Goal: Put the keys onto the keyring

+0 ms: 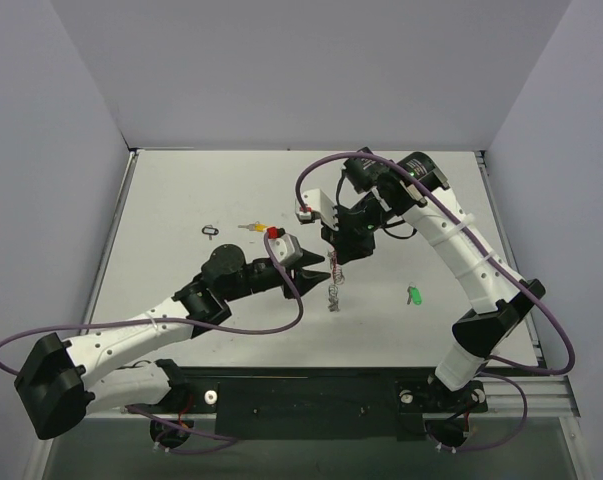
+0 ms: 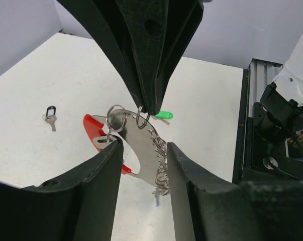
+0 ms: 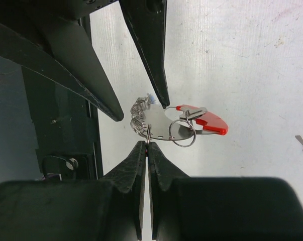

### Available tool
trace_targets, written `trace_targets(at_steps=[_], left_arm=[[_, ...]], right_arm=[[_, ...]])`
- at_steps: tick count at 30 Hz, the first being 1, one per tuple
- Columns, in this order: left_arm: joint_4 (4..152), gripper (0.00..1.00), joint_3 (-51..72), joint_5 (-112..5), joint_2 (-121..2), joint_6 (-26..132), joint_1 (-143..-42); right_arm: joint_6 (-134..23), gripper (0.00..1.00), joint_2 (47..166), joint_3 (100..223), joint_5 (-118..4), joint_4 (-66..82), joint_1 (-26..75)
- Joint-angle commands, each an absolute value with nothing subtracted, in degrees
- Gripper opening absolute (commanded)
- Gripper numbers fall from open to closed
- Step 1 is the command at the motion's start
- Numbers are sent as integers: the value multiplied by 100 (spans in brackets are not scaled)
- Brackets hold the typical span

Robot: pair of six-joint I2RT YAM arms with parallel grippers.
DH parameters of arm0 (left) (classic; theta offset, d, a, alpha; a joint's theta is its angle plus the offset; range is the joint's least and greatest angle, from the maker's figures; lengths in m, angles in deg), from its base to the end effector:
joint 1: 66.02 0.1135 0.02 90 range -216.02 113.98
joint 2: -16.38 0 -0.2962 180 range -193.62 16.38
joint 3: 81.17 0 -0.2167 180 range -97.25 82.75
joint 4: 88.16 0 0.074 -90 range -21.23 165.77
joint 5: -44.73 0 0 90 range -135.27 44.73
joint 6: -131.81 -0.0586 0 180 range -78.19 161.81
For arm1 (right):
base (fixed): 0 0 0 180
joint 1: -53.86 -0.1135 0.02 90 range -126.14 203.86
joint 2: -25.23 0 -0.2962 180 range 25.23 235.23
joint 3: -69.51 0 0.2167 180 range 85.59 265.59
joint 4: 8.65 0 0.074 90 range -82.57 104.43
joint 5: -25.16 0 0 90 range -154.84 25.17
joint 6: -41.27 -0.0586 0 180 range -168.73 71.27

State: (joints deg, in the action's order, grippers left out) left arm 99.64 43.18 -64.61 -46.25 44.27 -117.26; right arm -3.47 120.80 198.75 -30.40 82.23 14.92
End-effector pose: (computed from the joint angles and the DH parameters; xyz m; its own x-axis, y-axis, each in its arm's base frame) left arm 0.1277 -0.1901 0.3521 -0.0315 -0.0254 -0.9992 0.9426 0.3317 -0.0382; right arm 0.2089 0.2114 0.4256 0.0771 -0.6908 -0.7189 -0.9970 -0.0593 -0.0500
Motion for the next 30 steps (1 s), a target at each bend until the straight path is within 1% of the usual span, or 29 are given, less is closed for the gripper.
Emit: trace_targets(at_steps=[1, 8, 14, 19, 23, 26, 27, 28, 29, 30], left_arm=[[10714, 49, 4065, -6461, -4681, 4287, -11726], [11179, 44, 4127, -6584, -4787, 4374, -11734], [11277, 39, 4153, -6698, -4901, 4445, -11726], [11286, 37, 4153, -6786, -4945, 4445, -11726], [11268, 31, 4118, -6874, -4980, 4445, -11734], [11250, 22, 4092, -6979, -5015, 4436, -11726], [11224, 10, 4083, -7023, -5033, 4427, -11717], [11198, 3, 4057, -7111, -5033, 4419, -11726], [11189, 0, 4048, -7138, -5033, 4410, -11708], [11180, 0, 4039, -7181, -5042, 4427, -11699]], right_arm=[[-250, 0, 11989, 19870, -2950, 9207, 1439], [-223, 0, 11988, 19861, -2854, 9198, 1439], [-232, 0, 11980, 19905, -2739, 9198, 1457], [-232, 0, 11971, 19905, -2687, 9215, 1457], [-232, 0, 11980, 19914, -2669, 9215, 1457], [-232, 0, 11971, 19914, -2660, 9215, 1457], [-232, 0, 11971, 19914, -2660, 9215, 1457], [-232, 0, 11971, 19914, -2660, 9207, 1457], [-232, 0, 11971, 19914, -2660, 9215, 1448], [-232, 0, 11971, 19905, -2652, 9207, 1466]])
